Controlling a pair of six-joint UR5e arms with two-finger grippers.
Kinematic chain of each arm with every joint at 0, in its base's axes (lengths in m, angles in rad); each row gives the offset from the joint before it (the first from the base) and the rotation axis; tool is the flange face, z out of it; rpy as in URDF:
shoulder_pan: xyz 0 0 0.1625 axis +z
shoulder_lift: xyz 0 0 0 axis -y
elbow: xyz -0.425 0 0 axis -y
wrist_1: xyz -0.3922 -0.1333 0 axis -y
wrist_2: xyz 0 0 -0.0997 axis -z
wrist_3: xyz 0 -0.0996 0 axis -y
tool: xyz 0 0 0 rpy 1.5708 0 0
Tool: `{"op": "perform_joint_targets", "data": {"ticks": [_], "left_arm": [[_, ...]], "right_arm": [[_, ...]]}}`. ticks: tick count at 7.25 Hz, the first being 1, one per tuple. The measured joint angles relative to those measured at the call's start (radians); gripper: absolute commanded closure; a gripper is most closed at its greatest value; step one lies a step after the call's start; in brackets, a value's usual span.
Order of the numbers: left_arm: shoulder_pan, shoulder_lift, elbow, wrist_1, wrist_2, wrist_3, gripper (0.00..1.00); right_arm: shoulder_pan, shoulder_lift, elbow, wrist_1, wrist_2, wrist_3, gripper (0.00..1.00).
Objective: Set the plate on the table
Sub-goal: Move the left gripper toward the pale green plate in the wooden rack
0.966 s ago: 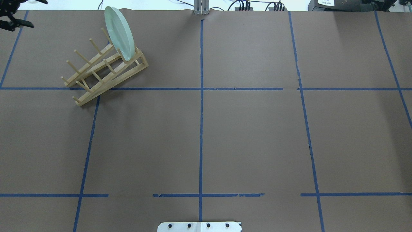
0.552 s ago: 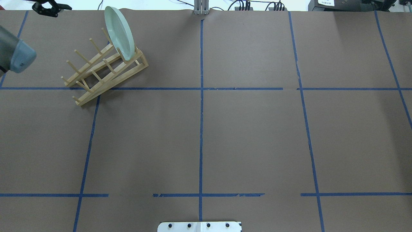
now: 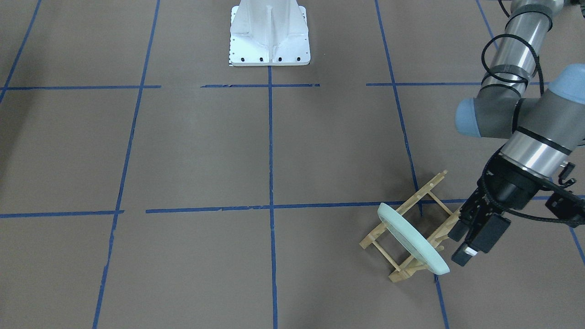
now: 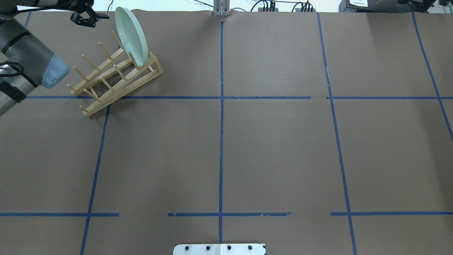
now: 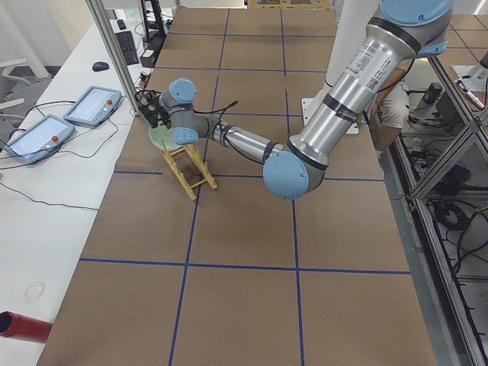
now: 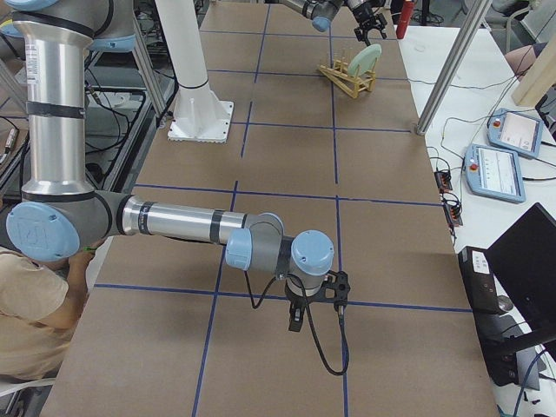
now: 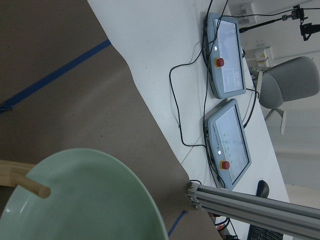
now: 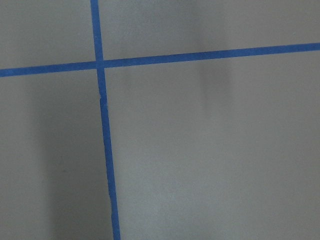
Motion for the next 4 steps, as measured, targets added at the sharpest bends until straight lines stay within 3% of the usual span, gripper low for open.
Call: {"op": "perform_joint_targets", "data": {"ticks": [1, 2, 3, 4], "left_arm": [[0.002, -0.006, 0.007, -0.001, -0.003, 0.046, 0.15], [0.002, -0.008, 0.012, -0.002, -0.007, 0.093, 0.25], [0.002, -0.009, 0.016, -0.003, -0.017, 0.123, 0.39], [0.002, -0.010, 0.016, -0.004, -0.028, 0.134, 0.67]], "right_arm": [[0.000, 0.000, 0.000, 0.000, 0.000, 0.000, 0.00], [0.000, 0.000, 0.000, 0.000, 0.000, 0.000, 0.00], [0.000, 0.000, 0.000, 0.000, 0.000, 0.000, 0.00], [0.000, 0.000, 0.000, 0.000, 0.000, 0.000, 0.00]]}}
